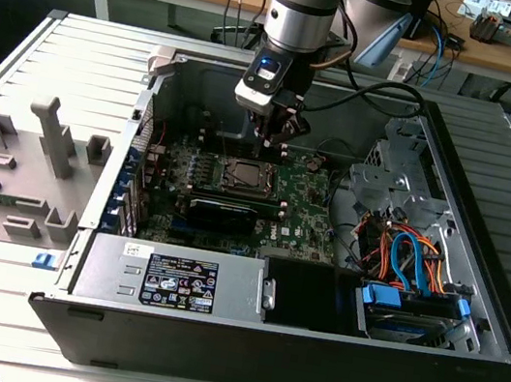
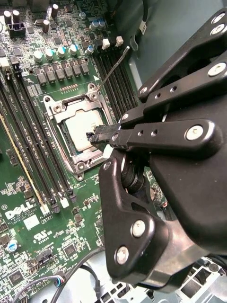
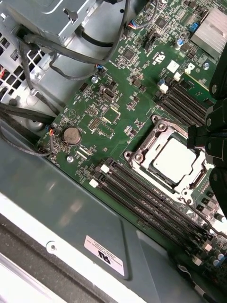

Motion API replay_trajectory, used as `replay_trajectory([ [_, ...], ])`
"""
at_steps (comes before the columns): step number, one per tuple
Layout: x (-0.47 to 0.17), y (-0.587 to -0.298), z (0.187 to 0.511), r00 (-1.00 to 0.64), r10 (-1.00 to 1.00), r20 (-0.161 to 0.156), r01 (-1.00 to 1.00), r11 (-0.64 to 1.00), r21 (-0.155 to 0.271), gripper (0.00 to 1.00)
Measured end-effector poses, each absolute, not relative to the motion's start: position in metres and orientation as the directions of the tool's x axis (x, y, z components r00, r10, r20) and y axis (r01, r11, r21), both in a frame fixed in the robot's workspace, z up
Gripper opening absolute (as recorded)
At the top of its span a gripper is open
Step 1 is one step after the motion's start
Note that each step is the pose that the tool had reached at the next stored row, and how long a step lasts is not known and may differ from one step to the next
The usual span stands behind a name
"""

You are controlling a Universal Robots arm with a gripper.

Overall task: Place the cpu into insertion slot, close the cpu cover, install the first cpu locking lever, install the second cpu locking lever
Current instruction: 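Install the first cpu locking lever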

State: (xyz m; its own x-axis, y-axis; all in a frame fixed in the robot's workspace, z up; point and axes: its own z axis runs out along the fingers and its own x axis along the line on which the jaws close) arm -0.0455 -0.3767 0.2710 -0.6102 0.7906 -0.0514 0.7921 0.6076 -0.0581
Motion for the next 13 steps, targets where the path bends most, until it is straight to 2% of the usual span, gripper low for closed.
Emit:
replay_trajectory([
  [13, -0.0455, -0.3767, 0.2710, -0.621, 0.782, -0.051, 0.784, 0.618, -0.058, 0.11],
])
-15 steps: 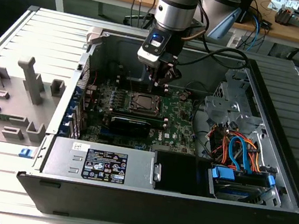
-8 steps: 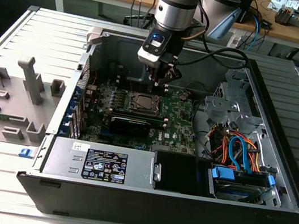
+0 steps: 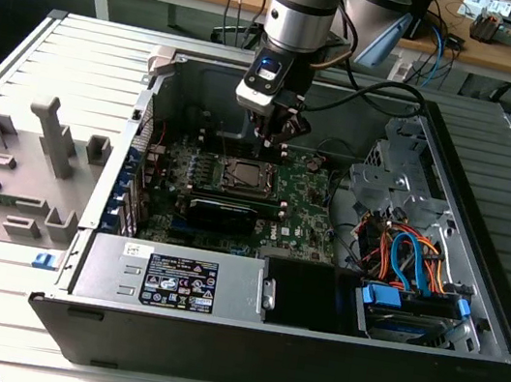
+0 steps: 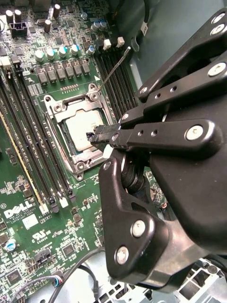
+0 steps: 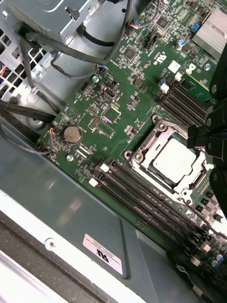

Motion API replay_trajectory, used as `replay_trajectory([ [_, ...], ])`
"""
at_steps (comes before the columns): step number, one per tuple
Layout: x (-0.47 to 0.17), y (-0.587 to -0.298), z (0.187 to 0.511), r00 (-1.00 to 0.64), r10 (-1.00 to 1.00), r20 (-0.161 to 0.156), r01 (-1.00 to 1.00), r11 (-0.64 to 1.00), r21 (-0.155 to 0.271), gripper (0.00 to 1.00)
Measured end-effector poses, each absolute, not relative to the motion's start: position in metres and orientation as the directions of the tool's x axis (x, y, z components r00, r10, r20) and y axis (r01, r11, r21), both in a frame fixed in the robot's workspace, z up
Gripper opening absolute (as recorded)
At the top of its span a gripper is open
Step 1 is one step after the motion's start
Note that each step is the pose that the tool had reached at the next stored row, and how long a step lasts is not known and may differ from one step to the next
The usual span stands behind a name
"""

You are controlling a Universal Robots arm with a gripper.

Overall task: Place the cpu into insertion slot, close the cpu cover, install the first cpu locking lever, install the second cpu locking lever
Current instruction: 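Install the first cpu locking lever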

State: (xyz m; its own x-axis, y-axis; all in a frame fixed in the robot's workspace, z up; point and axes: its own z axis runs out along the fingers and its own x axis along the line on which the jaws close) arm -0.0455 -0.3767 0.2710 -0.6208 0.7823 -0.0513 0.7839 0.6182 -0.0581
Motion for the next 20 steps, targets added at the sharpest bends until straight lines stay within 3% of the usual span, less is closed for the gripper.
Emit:
replay_trajectory([
  [20, -0.0455, -0.3767, 0.2710, -0.636, 0.770, -0.051, 0.771, 0.634, -0.058, 0.11],
])
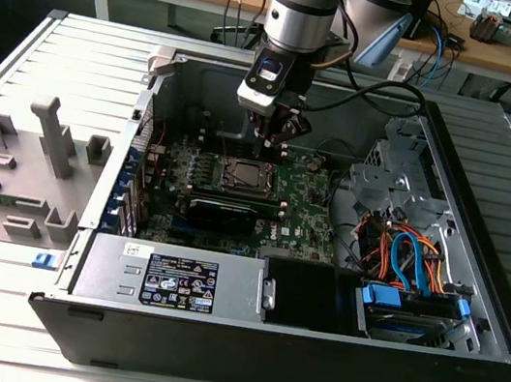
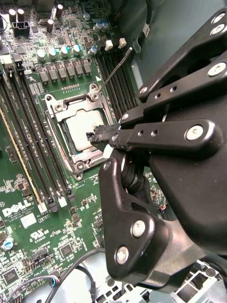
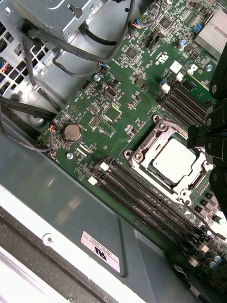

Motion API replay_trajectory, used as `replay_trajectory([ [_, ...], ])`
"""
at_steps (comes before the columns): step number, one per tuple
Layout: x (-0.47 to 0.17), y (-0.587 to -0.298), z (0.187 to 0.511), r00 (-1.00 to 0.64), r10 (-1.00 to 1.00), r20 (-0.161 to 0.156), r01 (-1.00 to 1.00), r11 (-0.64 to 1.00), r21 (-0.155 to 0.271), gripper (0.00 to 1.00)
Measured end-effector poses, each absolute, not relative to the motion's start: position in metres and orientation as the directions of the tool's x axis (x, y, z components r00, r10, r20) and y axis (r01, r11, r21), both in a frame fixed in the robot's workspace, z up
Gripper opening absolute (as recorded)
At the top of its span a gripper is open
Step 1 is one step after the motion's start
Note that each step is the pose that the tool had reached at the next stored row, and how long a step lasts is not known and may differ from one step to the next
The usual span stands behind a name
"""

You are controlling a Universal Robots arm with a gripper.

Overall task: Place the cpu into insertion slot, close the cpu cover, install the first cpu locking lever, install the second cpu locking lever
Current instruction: 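Install the first cpu locking lever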

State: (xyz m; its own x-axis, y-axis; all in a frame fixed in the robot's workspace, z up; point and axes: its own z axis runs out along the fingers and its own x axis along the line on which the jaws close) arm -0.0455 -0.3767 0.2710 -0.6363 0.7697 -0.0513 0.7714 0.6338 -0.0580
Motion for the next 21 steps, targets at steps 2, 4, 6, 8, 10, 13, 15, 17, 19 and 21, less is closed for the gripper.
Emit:
replay_trajectory([
  [2, -0.0455, -0.3767, 0.2710, -0.638, 0.768, -0.051, 0.770, 0.636, -0.058, 0.11],
  [4, -0.0455, -0.3767, 0.2710, -0.640, 0.767, -0.051, 0.769, 0.637, -0.058, 0.11],
  [6, -0.0455, -0.3767, 0.2710, -0.641, 0.766, -0.051, 0.768, 0.638, -0.058, 0.11],
  [8, -0.0455, -0.3767, 0.2710, -0.642, 0.765, -0.051, 0.766, 0.640, -0.058, 0.11],
  [10, -0.0455, -0.3767, 0.2710, -0.644, 0.763, -0.051, 0.765, 0.641, -0.058, 0.11],
  [13, -0.0455, -0.3767, 0.2710, -0.646, 0.761, -0.051, 0.763, 0.644, -0.058, 0.11],
  [15, -0.0455, -0.3767, 0.2710, -0.647, 0.760, -0.051, 0.762, 0.645, -0.058, 0.11],
  [17, -0.0455, -0.3767, 0.2710, -0.648, 0.760, -0.051, 0.761, 0.646, -0.058, 0.11],
  [19, -0.0455, -0.3767, 0.2710, -0.649, 0.759, -0.051, 0.760, 0.647, -0.058, 0.11],
  [21, -0.0455, -0.3767, 0.2710, -0.651, 0.757, -0.051, 0.759, 0.648, -0.058, 0.11],
])
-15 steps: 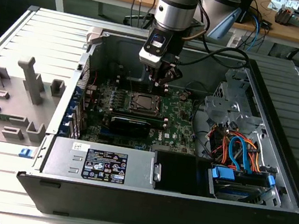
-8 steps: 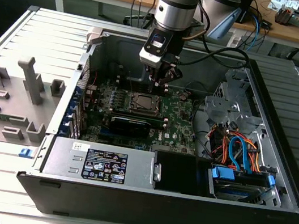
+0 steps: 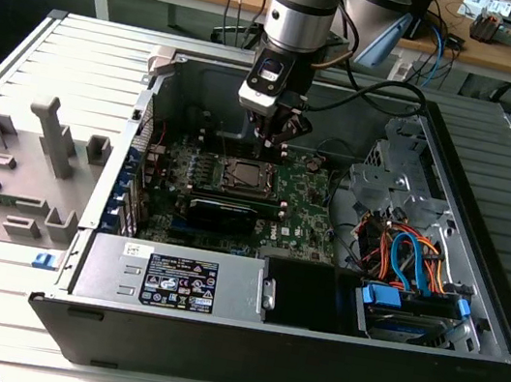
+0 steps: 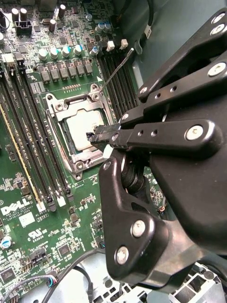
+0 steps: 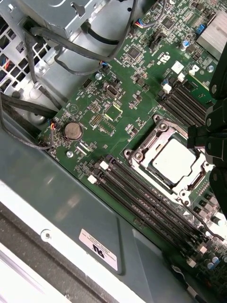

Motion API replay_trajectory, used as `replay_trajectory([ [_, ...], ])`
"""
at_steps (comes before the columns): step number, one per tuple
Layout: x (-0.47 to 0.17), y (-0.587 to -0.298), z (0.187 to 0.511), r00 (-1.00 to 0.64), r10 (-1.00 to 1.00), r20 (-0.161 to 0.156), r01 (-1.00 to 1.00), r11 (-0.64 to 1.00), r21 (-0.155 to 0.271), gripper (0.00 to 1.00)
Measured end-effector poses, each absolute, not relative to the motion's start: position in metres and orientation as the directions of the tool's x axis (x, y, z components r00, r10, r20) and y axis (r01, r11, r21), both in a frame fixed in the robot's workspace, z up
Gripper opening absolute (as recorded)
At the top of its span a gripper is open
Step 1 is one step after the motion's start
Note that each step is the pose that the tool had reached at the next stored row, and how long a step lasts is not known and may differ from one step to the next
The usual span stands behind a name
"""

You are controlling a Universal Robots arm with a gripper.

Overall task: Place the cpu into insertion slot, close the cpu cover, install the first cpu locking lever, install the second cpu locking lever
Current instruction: 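Install the first cpu locking lever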

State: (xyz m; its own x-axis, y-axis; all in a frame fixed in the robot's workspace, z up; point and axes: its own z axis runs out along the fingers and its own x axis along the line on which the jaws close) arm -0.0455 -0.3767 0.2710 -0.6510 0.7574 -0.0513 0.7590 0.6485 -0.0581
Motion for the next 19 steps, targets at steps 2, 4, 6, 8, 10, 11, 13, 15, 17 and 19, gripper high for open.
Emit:
replay_trajectory([
  [2, -0.0455, -0.3767, 0.2710, -0.652, 0.757, -0.051, 0.758, 0.649, -0.058, 0.11],
  [4, -0.0455, -0.3767, 0.2710, -0.653, 0.756, -0.051, 0.757, 0.651, -0.058, 0.11],
  [6, -0.0455, -0.3767, 0.2710, -0.654, 0.755, -0.051, 0.756, 0.652, -0.058, 0.11],
  [8, -0.0455, -0.3767, 0.2710, -0.655, 0.754, -0.051, 0.755, 0.653, -0.058, 0.11],
  [10, -0.0455, -0.3767, 0.2710, -0.657, 0.752, -0.051, 0.754, 0.654, -0.058, 0.11],
  [11, -0.0455, -0.3767, 0.2710, -0.657, 0.752, -0.051, 0.754, 0.655, -0.058, 0.11],
  [13, -0.0455, -0.3767, 0.2710, -0.658, 0.751, -0.051, 0.753, 0.656, -0.058, 0.11],
  [15, -0.0455, -0.3767, 0.2710, -0.659, 0.750, -0.051, 0.752, 0.657, -0.058, 0.11],
  [17, -0.0455, -0.3767, 0.2710, -0.660, 0.749, -0.051, 0.751, 0.658, -0.058, 0.11],
  [19, -0.0455, -0.3767, 0.2710, -0.662, 0.748, -0.051, 0.750, 0.659, -0.058, 0.11],
])
